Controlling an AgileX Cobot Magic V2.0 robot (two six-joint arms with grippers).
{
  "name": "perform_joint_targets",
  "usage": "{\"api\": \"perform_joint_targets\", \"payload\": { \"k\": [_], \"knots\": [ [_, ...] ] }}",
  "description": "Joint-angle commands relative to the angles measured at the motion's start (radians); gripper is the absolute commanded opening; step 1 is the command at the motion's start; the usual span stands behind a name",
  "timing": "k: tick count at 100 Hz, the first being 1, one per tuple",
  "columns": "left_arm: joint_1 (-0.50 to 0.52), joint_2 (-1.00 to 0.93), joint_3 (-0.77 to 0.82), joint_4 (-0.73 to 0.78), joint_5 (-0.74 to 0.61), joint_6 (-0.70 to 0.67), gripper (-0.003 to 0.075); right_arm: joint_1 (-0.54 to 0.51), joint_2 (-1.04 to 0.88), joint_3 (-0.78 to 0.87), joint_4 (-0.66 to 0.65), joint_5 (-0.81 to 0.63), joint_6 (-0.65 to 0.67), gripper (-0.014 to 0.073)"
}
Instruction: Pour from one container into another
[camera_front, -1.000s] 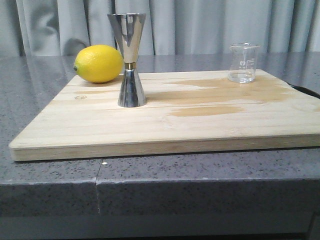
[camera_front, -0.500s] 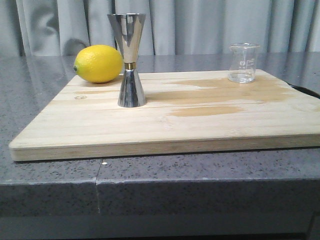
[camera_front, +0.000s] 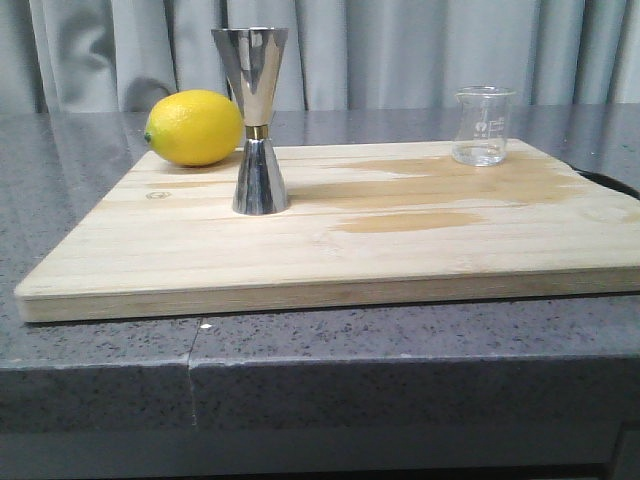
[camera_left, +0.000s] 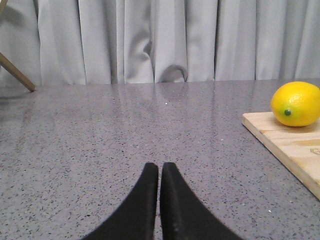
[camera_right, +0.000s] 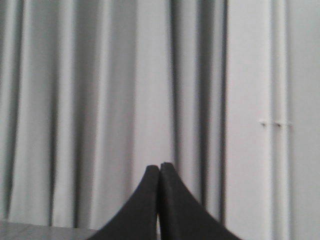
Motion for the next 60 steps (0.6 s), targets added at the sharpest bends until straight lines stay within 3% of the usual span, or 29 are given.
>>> {"api": "perform_joint_targets", "payload": {
  "k": [1, 14, 31, 60],
  "knots": [
    [0.002, -0.017, 0.035, -0.011, -0.071, -0.007, -0.0019, -0.005, -0.010, 0.001, -0.277, -0.036, 0.243, -0.0075],
    [0.002, -0.017, 0.035, -0.011, -0.071, -0.007, -0.0019, -0.019, -0.047, 0.048, -0.363, 0.086, 0.457, -0.0075],
    [0.002, -0.017, 0.035, -0.011, -0.071, -0.007, -0.0019, -0.138, -0.093, 0.115, -0.454, 0.203, 0.680, -0.0075],
    [0.002, -0.017, 0.035, -0.011, -0.071, -0.007, -0.0019, -0.200, -0.242, 0.269, -0.454, 0.220, 0.700, -0.0075]
  ]
}}
